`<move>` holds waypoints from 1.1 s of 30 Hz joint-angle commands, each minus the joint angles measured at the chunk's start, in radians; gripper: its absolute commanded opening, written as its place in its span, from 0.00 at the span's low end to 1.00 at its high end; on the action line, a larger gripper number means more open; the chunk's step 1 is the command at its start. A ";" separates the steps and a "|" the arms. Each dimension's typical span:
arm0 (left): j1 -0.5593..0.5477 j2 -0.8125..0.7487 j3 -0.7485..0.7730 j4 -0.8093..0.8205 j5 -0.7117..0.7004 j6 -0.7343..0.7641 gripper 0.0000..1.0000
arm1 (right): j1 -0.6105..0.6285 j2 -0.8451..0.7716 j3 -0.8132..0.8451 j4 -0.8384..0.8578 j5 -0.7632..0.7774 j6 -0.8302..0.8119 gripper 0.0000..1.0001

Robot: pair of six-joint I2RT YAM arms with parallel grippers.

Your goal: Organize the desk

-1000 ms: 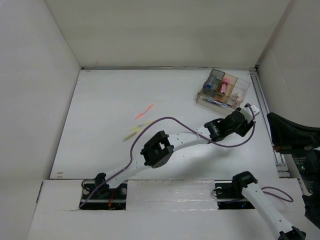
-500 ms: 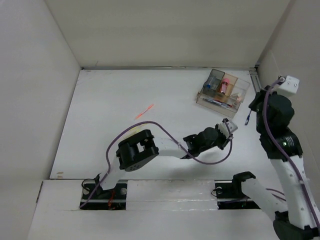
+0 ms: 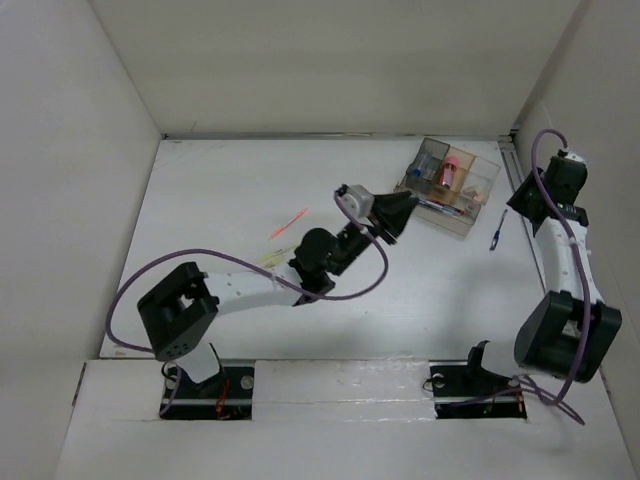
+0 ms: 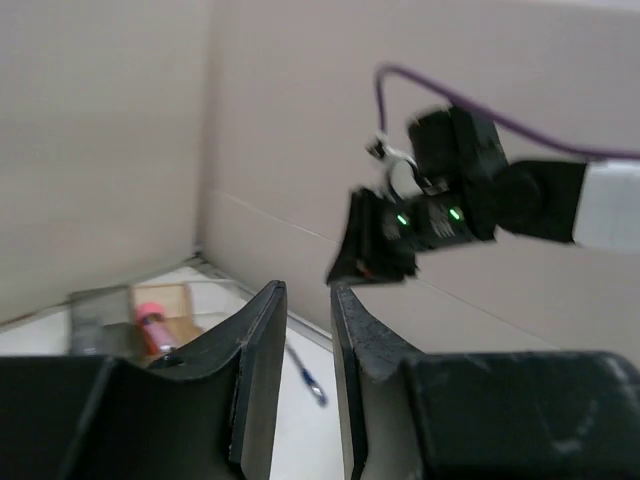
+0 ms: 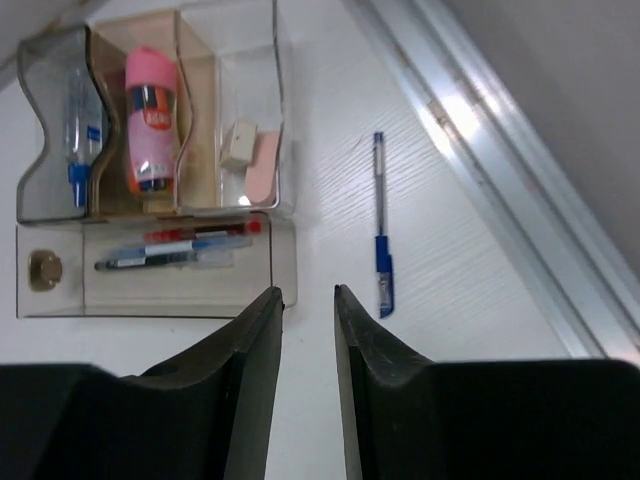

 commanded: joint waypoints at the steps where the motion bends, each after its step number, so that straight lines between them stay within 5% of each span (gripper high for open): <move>1: 0.102 -0.149 -0.066 0.137 0.063 -0.122 0.21 | -0.018 0.124 0.048 0.044 -0.085 -0.017 0.34; 4: 0.188 -0.258 -0.155 0.167 0.063 -0.133 0.22 | -0.018 0.226 0.053 0.079 -0.114 -0.017 0.37; 10: 0.199 -0.415 -0.293 0.211 -0.168 0.124 0.23 | -0.096 0.359 0.048 0.127 -0.116 0.020 0.38; 19: 0.199 -0.394 -0.285 0.207 -0.310 0.304 0.23 | -0.105 0.436 0.025 0.168 -0.151 0.046 0.41; 33: 0.268 -0.234 -0.224 0.053 -0.032 0.094 0.25 | -0.105 0.514 0.033 0.182 -0.148 0.049 0.43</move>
